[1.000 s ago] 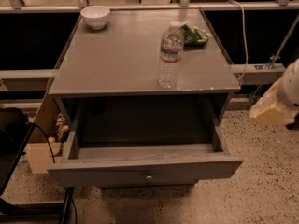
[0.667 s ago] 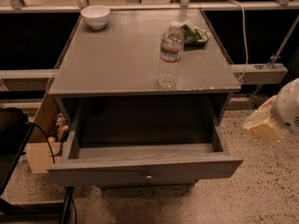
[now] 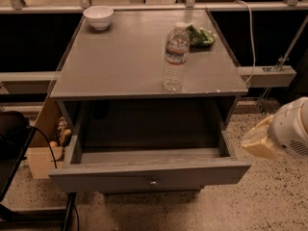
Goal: Close top drawer
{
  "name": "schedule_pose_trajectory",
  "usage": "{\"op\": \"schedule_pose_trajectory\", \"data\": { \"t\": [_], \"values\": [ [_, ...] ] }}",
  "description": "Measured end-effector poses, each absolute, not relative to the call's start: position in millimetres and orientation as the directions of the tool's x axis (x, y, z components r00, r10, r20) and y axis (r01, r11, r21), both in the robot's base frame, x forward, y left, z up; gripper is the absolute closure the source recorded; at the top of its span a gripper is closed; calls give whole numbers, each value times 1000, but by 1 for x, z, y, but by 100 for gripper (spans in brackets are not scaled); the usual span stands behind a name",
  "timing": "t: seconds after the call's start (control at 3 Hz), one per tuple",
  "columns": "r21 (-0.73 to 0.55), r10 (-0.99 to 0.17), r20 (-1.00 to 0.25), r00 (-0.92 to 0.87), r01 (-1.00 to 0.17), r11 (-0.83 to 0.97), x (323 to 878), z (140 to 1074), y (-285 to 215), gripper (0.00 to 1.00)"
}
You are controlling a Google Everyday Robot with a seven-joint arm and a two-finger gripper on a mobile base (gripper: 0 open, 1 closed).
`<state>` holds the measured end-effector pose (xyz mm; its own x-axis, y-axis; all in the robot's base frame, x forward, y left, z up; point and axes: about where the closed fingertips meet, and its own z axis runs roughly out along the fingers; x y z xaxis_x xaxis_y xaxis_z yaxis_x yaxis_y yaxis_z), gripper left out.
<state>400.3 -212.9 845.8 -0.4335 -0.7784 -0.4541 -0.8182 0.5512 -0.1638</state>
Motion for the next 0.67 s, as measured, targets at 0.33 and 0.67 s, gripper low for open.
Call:
{"op": "schedule_pose_trajectory", "data": {
  "t": [0.33, 0.67],
  "values": [
    [-134, -767, -474, -433, -825, 549, 396, 826, -214, 100],
    [-76, -741, -527, -417, -845, 529, 391, 793, -215, 100]
  ]
}}
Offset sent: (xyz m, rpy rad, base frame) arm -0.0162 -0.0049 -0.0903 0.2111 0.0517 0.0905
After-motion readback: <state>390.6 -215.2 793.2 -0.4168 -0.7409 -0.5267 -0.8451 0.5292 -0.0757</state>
